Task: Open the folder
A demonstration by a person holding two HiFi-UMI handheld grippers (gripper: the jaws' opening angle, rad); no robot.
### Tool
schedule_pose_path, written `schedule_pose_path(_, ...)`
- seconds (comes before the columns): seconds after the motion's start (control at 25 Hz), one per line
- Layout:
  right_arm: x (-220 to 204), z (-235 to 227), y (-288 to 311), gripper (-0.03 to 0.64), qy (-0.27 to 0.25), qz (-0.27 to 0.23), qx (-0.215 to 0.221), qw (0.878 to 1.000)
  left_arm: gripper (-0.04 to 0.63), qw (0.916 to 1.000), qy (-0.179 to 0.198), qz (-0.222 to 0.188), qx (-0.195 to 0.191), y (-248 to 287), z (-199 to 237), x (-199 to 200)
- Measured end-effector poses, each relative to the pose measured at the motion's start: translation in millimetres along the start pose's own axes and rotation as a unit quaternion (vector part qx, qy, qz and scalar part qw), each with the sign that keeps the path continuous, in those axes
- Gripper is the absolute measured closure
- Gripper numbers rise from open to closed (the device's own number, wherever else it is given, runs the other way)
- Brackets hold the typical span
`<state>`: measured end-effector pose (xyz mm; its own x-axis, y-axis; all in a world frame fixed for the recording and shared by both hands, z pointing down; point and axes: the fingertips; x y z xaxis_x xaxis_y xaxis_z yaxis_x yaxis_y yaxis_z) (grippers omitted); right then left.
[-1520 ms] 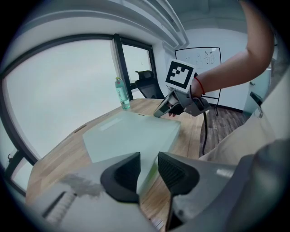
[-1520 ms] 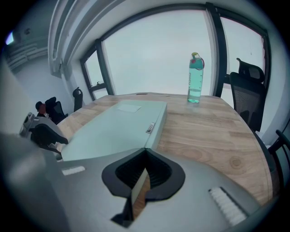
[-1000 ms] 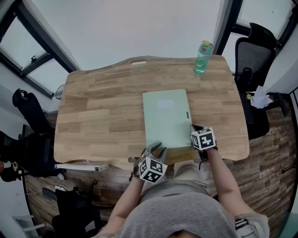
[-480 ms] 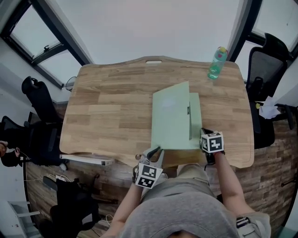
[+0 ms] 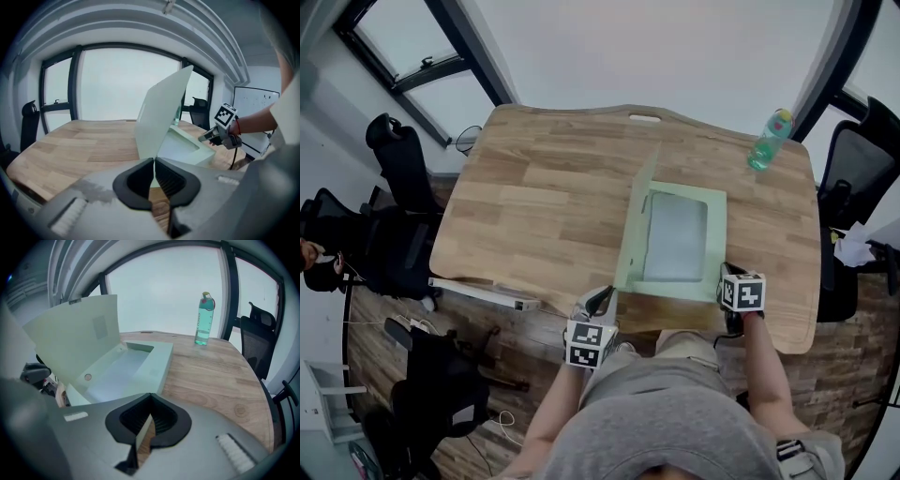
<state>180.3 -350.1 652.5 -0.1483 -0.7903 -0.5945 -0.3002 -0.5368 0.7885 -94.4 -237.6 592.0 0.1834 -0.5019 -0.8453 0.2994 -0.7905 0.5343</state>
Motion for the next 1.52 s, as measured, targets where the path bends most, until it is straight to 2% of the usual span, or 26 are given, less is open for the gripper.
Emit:
schedule_pose_path(0.28, -0.4, 1.1, -0.1, 0.615, -0.007, -0.002, 0.001, 1.0, 0.585, 0.9967, -0.06, 0.0, 0.055, -6.0, 33.3, -20.2)
schedule_pose_path(0.52, 0.9, 3.1, -0.5, 0.615, -0.015, -0.006, 0.004, 1.0, 0.584, 0.9922, -0.096, 0.008, 0.079, -5.6, 52.6, -37.7)
schedule_pose_path(0.84, 0.3, 2.0, -0.7, 0.615, -0.022, -0.011, -0.003, 1.0, 0.565, 0.9806, -0.158, 0.033, 0.111, 0.8, 77.8, -67.4)
schedule_pose_path(1.24, 0.6, 2.9, -1.4, 0.615, -0.018, -0.018, -0.009, 1.0, 0.522, 0.9702, -0.177, 0.093, 0.137, 12.8, 98.0, -100.0)
schedule_pose_path(1.52, 0.5, 1.8, -1.5, 0.615, -0.013, -0.017, -0.006, 1.0, 0.491, 0.9607, -0.177, 0.138, 0.164, 18.6, 104.4, -113.9)
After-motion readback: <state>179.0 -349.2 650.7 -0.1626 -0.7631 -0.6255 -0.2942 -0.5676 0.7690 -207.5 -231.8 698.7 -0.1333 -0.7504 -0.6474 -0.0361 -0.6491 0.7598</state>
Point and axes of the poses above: the fingertips, and each gripper's own axes: y forward along the fingers, z to its left, x out of its top, and after that the axes turned 6 degrees about y, right-handed
